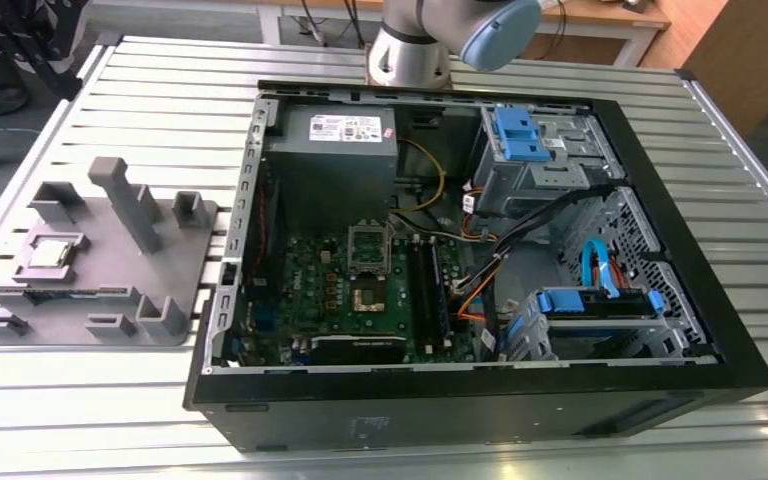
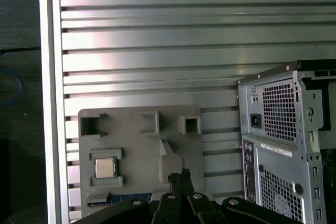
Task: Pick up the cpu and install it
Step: 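Reach for the cpu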
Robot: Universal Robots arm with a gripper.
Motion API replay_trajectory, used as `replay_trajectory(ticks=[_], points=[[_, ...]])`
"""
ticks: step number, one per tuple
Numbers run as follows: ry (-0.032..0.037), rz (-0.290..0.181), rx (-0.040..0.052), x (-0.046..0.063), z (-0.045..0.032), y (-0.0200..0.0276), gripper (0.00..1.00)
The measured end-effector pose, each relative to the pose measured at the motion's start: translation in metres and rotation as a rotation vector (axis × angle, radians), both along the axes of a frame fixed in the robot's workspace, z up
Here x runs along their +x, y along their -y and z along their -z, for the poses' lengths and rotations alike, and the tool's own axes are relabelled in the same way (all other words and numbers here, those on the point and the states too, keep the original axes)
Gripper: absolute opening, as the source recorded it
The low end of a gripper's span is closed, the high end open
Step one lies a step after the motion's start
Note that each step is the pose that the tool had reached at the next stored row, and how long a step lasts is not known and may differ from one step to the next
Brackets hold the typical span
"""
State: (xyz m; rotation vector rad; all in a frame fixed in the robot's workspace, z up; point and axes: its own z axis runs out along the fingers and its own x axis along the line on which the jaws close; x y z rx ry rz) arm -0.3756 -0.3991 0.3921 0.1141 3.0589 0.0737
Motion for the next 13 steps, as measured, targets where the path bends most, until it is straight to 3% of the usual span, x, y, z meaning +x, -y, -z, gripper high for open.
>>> replay_trajectory(ticks=[13], points=[[-0.0001,0.0,-0.0001,-0.0025,0.001,0.0,0.11]])
